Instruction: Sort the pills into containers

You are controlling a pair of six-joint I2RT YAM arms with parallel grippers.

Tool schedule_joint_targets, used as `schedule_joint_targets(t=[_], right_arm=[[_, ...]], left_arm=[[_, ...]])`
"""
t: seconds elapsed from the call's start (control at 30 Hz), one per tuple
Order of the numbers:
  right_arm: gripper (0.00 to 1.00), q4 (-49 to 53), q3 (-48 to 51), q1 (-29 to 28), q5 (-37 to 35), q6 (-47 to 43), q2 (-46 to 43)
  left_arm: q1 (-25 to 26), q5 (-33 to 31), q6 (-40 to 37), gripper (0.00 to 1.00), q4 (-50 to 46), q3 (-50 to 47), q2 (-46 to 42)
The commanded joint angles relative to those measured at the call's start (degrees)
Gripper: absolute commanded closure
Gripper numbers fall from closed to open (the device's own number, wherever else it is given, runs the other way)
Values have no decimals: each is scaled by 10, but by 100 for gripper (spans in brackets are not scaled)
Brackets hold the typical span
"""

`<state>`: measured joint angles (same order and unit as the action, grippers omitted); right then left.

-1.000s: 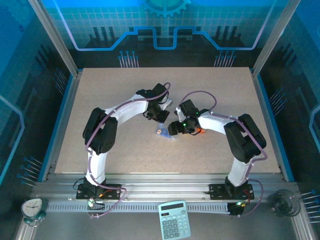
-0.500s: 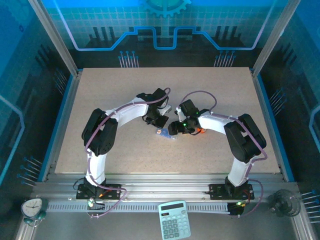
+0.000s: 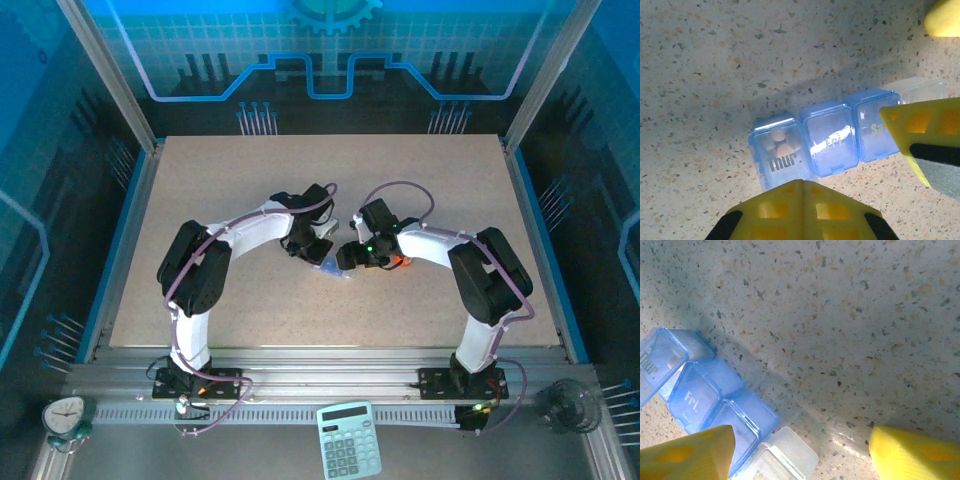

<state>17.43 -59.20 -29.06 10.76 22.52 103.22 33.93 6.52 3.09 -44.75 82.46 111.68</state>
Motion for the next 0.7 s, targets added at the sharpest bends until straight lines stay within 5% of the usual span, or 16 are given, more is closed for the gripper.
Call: schedule_joint_targets(t=[0.0, 0.67], right_arm=[[26, -18, 18, 6, 0, 6, 30], [27, -23, 19, 8, 6, 10, 35]], left_arm=[[6, 7, 13, 100, -15, -9, -17], [7, -7, 10, 100, 4, -25, 12]])
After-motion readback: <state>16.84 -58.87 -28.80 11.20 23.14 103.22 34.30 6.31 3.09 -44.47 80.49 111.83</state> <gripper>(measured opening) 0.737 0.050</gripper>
